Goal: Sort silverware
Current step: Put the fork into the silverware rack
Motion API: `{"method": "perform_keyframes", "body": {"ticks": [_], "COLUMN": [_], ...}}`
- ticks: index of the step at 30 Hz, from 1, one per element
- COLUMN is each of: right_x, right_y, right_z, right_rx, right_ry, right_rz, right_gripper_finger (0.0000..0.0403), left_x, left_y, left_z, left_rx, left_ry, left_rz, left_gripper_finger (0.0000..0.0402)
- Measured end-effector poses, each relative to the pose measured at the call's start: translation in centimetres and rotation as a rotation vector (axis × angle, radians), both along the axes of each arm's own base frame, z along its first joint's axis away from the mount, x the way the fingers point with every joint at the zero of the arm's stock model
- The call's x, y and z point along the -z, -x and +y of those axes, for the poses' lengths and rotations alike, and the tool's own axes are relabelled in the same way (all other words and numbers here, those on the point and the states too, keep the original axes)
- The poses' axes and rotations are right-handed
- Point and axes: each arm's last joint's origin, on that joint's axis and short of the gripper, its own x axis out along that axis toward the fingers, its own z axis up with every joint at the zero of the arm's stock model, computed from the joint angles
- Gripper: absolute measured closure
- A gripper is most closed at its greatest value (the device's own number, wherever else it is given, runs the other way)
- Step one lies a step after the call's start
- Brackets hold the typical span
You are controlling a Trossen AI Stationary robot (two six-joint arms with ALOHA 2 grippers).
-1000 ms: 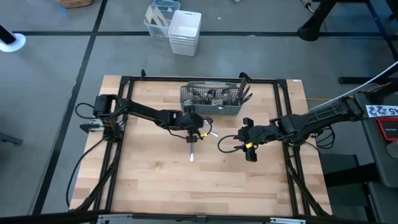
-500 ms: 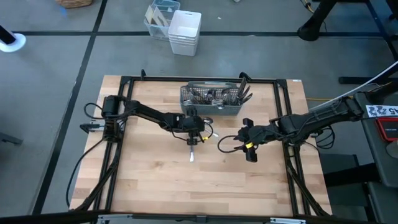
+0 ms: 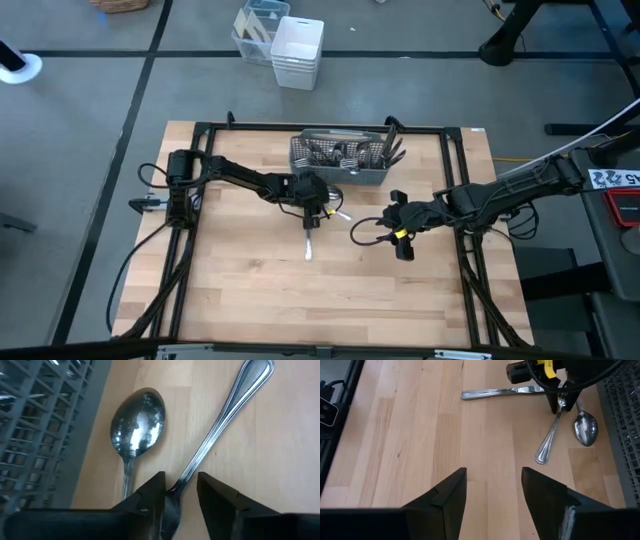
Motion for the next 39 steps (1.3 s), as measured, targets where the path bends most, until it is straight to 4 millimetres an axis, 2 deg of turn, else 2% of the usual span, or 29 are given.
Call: {"method": "perform_keyframes", "body": {"ticks": [10,17,22,29,36,39], "right_x": [0.0,0.0,0.0,0.0,0.2,0.1], "right_y": [0.0,0.0,0.0,0.0,0.2,0.2], "right_z": [0.0,0.0,0.0,0.0,0.0,0.0], "right_rx": [-0.001,-0.001,-0.001,-0.007,-0.018,-0.018], "right_ry": [-0.001,-0.001,-0.001,-0.006,-0.013,-0.013], "right_rz": [0.001,0.001,0.001,0.007,0.030,0.030], "right_gripper_finger": [0.0210,0.0210,0.0210,0.0210,0.0210,0.0210], "left_x": [0.0,-0.5,-1.8,-5.4,-10.6,-13.6], "left_y": [0.0,0.0,0.3,1.1,3.3,4.2], "left_z": [-0.3,-1.3,-1.8,-2.0,-2.6,-2.7], "left_rx": [-0.007,0.001,0.015,0.008,0.014,-0.015], "left_ry": [0.052,0.055,0.074,0.070,0.056,0.006], "left_rz": [-0.012,-0.019,-0.038,-0.114,-0.144,-0.163], "left_gripper_finger": [0.0389,0.0387,0.0395,0.0401,0.0401,0.0401]}}
